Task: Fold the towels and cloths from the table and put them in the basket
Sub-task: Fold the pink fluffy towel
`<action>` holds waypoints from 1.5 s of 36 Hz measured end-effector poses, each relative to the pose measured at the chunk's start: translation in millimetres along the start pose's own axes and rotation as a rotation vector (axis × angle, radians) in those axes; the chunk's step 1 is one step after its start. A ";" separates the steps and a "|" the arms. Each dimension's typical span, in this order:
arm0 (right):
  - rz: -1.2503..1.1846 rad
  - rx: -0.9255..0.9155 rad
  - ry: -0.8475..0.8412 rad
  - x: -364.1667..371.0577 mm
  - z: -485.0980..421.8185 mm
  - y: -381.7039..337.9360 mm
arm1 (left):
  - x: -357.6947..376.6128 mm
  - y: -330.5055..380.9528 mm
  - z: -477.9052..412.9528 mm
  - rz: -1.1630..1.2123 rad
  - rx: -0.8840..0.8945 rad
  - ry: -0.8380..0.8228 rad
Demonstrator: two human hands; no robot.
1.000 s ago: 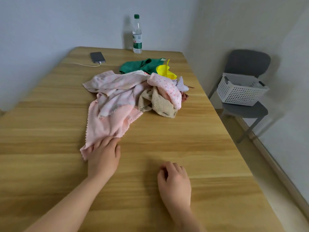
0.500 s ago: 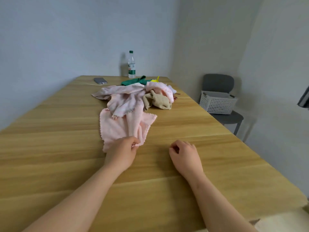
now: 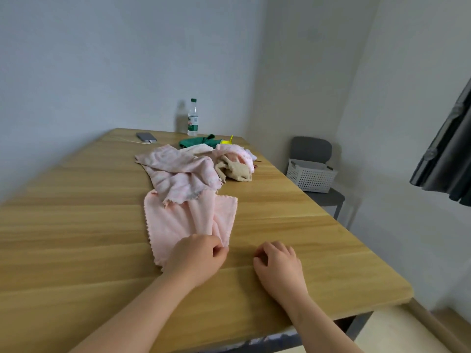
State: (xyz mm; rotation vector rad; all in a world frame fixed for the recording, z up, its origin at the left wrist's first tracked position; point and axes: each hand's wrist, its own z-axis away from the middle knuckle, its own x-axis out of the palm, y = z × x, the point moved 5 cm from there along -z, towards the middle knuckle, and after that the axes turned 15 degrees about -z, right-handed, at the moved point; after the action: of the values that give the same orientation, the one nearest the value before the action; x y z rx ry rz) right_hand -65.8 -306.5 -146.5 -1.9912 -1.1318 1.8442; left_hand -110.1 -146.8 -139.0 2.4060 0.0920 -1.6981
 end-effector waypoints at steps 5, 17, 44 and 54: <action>-0.066 0.046 0.028 1.2 -10.0 6.1 | 0.3 -6.7 -5.3 0.048 -0.085 0.055; -0.031 -0.184 -0.125 38.4 -63.7 -24.6 | 20.8 -39.3 -31.7 -0.124 -0.082 -0.290; 0.249 0.192 0.187 -26.5 -64.1 53.3 | -1.9 -20.7 -20.4 0.590 -0.164 0.133; 0.044 -0.020 0.126 -26.9 -76.2 28.4 | 34.9 -16.0 -40.5 -0.128 -0.030 -0.233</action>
State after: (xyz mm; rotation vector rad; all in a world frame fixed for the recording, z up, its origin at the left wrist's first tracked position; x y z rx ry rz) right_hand 17.2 -317.1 -128.1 -2.1266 -1.0835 1.7057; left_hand -63.3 -125.4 -160.6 2.2054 0.2396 -2.0047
